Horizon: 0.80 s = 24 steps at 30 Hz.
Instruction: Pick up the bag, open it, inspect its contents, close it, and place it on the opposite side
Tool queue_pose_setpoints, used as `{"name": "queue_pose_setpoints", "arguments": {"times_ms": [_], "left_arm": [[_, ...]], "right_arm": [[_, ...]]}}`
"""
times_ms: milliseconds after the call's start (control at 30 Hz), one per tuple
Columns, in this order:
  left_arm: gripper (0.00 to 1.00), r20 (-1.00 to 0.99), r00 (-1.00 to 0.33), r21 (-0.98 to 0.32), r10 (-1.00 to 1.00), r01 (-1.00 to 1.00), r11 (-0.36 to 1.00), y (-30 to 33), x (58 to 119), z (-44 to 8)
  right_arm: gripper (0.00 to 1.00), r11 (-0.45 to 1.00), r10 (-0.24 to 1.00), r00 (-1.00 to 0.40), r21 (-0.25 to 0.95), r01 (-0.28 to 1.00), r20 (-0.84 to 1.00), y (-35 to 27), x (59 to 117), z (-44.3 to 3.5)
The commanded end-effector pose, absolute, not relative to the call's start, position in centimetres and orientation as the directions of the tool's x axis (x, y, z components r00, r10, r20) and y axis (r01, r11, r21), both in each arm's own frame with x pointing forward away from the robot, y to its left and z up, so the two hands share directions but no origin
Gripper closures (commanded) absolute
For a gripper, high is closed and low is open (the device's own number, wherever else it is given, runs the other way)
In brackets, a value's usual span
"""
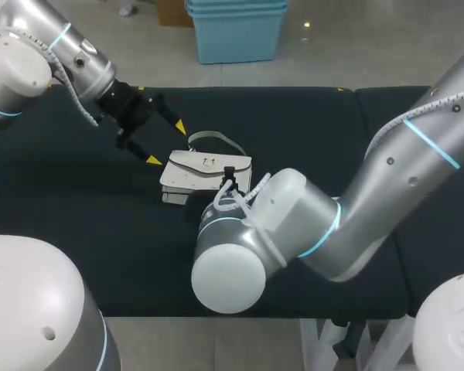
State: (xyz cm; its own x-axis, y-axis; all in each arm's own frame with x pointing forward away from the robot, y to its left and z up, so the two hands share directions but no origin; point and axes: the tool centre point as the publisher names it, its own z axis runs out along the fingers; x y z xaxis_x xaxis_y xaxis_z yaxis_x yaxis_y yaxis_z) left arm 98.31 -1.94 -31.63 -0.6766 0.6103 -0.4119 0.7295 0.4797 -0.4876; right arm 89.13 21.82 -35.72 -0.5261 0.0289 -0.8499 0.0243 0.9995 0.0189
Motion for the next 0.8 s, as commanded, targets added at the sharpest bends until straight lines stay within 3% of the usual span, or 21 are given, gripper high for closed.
{"name": "queue_pose_setpoints", "arguments": {"times_ms": [33, 267, 333, 400, 800], "left_arm": [[0.0, -0.409, -0.677, -0.494, 0.612, 0.728, 0.475, -1.9, 98.6, -31.9], [0.0, -0.403, -0.676, -0.495, 0.616, 0.728, 0.475, -1.9, 98.5, -31.9], [0.0, -0.402, -0.677, -0.495, 0.617, 0.727, 0.475, -2.0, 98.5, -32.0], [0.0, -0.4, -0.676, -0.495, 0.619, 0.728, 0.475, -2.0, 98.5, -32.0], [0.0, -0.488, -0.617, -0.454, 0.617, 0.783, 0.424, -3.0, 97.3, -31.7]], "right_arm": [[0.71, 0.999, 0.027, -0.525, 0.01, 0.036, -0.851, 22.1, 89.6, -36.1], [0.81, 0.998, 0.028, -0.533, -0.002, 0.056, -0.845, 21.8, 90.2, -36.8], [0.87, 0.998, 0.031, -0.535, -0.002, 0.061, -0.844, 21.7, 90.3, -36.9], [1.0, 0.998, 0.034, -0.536, 0.0, 0.063, -0.844, 21.7, 90.4, -37.0], [1.0, 0.996, 0.077, -0.54, 0.043, 0.075, -0.838, 21.7, 89.8, -37.5]]}}
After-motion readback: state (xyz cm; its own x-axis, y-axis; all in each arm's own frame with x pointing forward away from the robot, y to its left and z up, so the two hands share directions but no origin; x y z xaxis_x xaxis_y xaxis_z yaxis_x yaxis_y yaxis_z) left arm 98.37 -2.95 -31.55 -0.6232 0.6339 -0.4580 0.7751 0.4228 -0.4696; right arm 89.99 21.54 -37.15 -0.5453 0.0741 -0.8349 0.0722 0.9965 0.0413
